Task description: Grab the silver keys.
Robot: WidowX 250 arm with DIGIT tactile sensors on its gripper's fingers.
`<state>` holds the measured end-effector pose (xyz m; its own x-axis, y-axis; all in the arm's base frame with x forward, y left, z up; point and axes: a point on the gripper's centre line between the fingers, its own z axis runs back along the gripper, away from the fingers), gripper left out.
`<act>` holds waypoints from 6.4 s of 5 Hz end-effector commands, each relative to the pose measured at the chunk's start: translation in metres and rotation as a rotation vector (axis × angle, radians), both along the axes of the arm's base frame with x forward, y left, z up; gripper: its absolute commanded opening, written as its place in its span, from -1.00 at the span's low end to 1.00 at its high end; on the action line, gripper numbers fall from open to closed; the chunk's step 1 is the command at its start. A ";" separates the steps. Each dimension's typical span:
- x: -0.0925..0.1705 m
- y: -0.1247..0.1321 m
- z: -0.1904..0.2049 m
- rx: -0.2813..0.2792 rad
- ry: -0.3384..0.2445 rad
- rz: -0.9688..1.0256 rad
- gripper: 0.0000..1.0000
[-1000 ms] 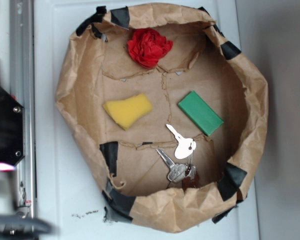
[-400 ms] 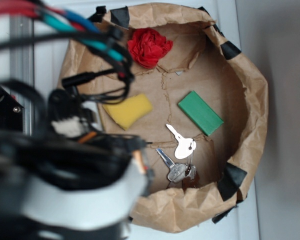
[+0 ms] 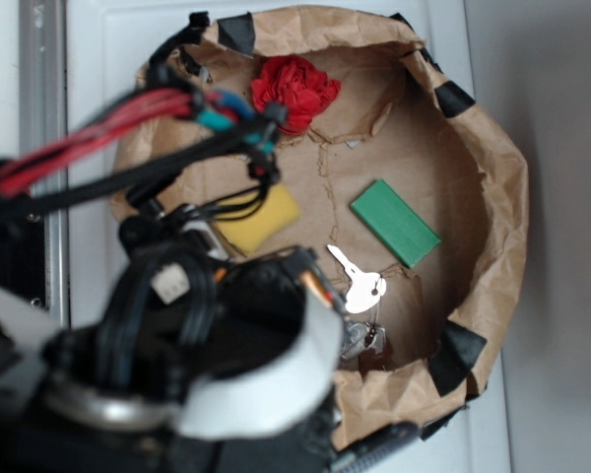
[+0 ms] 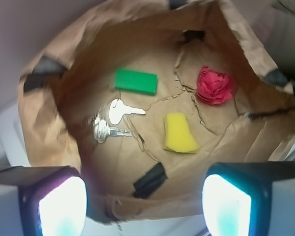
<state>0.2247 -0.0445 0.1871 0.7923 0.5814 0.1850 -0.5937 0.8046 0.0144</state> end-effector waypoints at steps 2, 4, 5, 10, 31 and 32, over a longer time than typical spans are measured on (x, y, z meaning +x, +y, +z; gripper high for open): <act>0.033 0.052 -0.006 -0.115 -0.270 -0.016 1.00; 0.035 0.035 -0.030 -0.143 -0.246 -0.055 1.00; 0.035 0.035 -0.030 -0.143 -0.246 -0.055 1.00; 0.046 0.038 -0.067 -0.135 -0.226 -0.055 1.00; 0.040 0.032 -0.029 -0.218 -0.232 -0.065 -1.00; 0.029 0.014 -0.043 -0.138 -0.226 -0.119 -1.00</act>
